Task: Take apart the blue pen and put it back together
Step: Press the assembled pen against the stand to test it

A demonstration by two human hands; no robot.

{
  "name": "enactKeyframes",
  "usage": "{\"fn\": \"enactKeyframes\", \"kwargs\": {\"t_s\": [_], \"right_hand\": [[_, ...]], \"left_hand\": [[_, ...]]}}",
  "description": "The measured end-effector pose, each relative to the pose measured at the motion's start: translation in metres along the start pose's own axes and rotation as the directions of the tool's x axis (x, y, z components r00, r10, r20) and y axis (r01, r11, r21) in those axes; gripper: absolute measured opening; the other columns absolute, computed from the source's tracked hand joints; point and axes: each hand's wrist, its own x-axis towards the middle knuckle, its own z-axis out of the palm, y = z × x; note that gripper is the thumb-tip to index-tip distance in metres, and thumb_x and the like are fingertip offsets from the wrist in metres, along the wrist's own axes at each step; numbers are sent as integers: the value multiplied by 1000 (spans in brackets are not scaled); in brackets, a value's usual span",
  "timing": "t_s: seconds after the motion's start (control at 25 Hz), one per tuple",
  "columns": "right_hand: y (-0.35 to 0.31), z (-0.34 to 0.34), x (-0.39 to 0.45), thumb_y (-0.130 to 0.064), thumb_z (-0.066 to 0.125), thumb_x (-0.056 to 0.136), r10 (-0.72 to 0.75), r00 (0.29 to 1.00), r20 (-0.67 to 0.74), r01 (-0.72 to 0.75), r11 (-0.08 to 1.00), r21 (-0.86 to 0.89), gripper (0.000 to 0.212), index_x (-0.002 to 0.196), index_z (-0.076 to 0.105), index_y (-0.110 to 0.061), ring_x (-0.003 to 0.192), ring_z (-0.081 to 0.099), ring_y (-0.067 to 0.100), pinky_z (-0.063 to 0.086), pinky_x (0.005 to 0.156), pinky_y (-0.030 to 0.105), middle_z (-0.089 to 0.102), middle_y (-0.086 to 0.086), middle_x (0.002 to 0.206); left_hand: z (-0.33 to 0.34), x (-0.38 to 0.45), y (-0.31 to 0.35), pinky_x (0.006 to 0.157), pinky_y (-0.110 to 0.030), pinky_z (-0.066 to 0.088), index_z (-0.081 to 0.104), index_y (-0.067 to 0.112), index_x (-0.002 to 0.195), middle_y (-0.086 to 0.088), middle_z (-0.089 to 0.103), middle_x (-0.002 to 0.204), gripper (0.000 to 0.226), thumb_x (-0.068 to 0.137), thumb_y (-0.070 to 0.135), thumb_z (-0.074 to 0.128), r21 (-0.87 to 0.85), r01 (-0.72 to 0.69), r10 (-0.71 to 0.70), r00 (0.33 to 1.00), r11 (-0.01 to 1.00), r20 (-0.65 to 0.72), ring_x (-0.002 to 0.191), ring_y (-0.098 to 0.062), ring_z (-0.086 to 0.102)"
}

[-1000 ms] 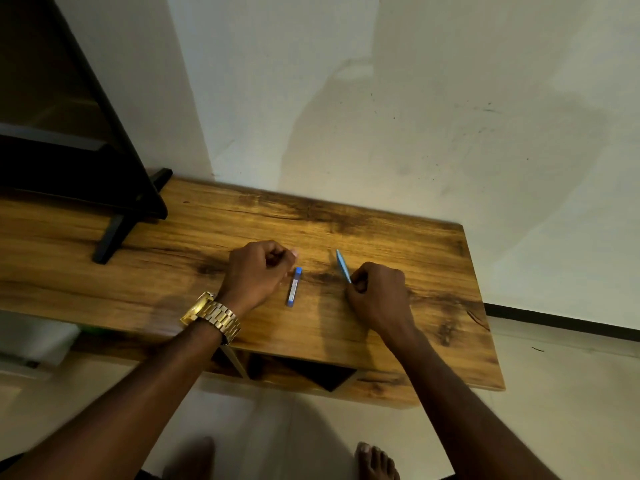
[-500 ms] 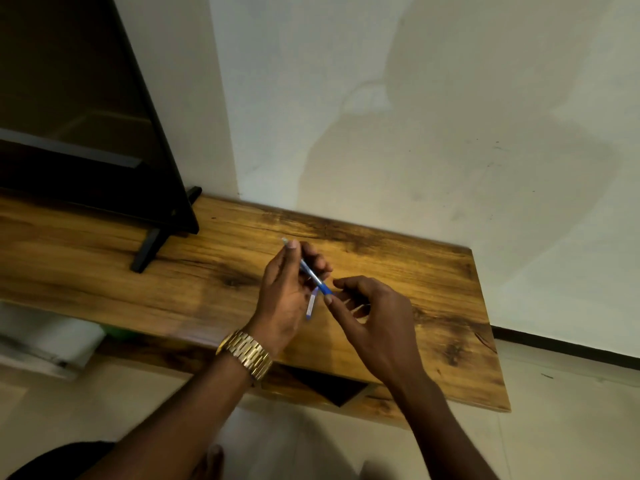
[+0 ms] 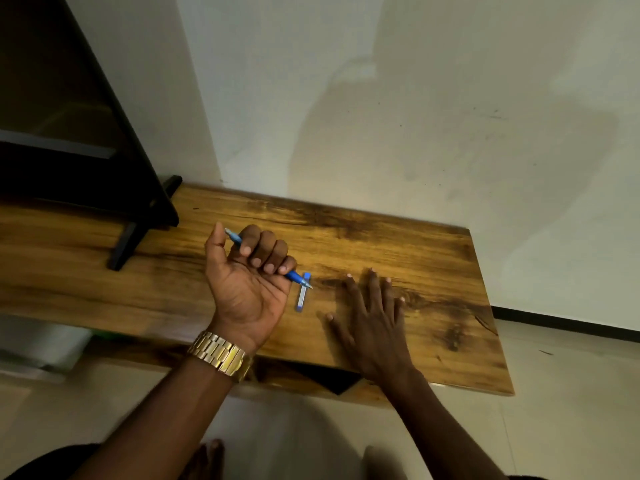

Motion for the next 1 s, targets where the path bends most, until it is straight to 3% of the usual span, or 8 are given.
{"fn": "enactKeyframes", "kwargs": {"t_s": [0.08,0.24,0.4,0.76,1.0], "right_hand": [[0,12,9,-82,14,102,-8,993,-120,4,999,-36,86,174,-4,-40,169,-22,34,-4,136,62,-23,6,183],[7,25,11,-85,8,101,-25,979,-202,14,998,-53,85,174,-1,-42,170,-18,32,0,136,62,-18,4,184],[4,25,12,-84,9,101,-27,974,-225,10,997,-74,84,174,1,-42,171,-14,32,4,136,63,-14,4,185],[5,30,14,-85,12,101,-15,968,-250,-8,996,-91,85,174,6,-41,172,-6,34,9,135,66,-5,6,186],[7,31,14,-83,16,102,-17,966,-259,-5,996,-85,84,174,8,-41,172,-3,35,9,135,65,-1,7,186]], "left_hand": [[0,4,-1,58,-26,32,42,24,69,8,29,61,54,109,59,31,-14,11,-11,1000,1000,-6,59,-10,26],[-1,2,1,57,-26,33,45,22,69,9,34,55,55,108,58,30,-25,22,-22,1000,999,17,55,-8,33],[6,-3,10,57,-28,32,40,23,61,4,18,62,56,107,50,24,-12,-53,53,999,999,13,58,-13,22],[9,-9,14,60,-31,24,26,24,69,3,17,65,40,100,47,35,44,-99,95,992,994,82,63,-16,16],[10,-7,10,59,-31,22,37,22,67,2,18,65,50,109,48,26,153,-68,53,993,986,104,63,-16,15]]}}
